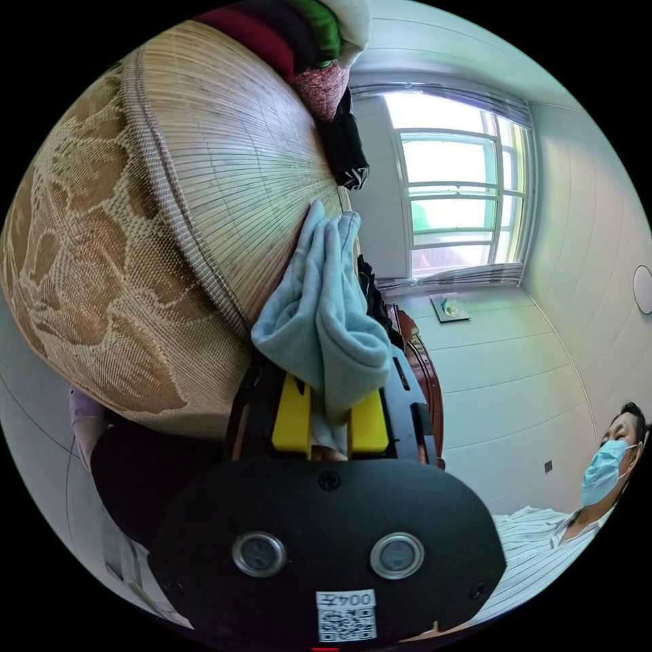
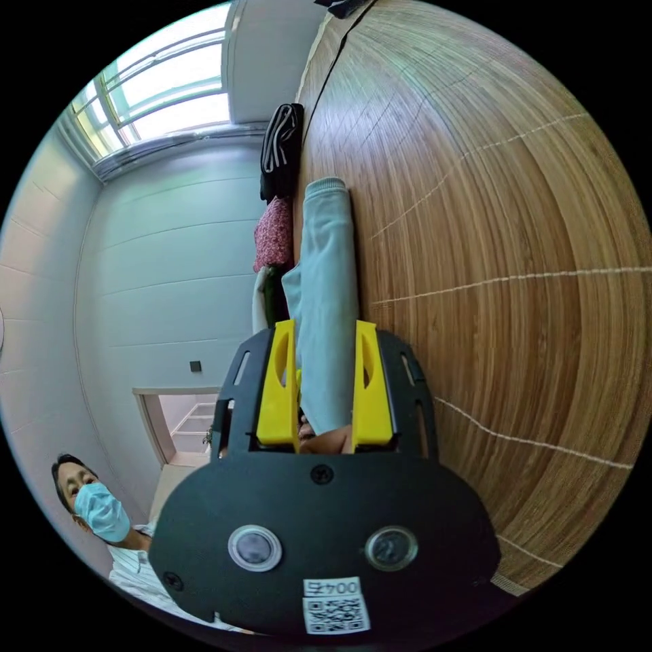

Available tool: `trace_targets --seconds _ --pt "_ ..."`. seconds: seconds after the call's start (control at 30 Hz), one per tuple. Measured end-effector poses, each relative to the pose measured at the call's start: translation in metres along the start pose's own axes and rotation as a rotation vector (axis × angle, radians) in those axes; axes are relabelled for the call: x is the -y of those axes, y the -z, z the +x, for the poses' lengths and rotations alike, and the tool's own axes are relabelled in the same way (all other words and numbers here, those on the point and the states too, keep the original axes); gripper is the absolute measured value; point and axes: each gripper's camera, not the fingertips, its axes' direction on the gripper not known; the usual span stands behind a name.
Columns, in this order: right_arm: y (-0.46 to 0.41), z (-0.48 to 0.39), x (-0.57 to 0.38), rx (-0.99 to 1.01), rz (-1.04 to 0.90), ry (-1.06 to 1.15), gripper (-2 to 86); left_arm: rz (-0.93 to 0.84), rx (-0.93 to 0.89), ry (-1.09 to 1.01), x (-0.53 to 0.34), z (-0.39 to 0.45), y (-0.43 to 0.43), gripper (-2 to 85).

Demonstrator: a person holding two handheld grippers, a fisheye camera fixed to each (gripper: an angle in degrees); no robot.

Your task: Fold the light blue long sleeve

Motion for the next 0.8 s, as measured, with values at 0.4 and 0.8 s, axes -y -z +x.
trace_targets --seconds 0.4,0.8 --pt "-0.023 -0.004 -0.102 -0.076 -0.010 0.046 12.0 0.004 -0.353 0.132 0.006 -0.150 0.076 19.7" --pt "-0.059 0.009 -0.161 -0.079 0.046 0.012 10.2 0.028 -0.065 -0.370 -0.124 -0.190 0.119 13.5"
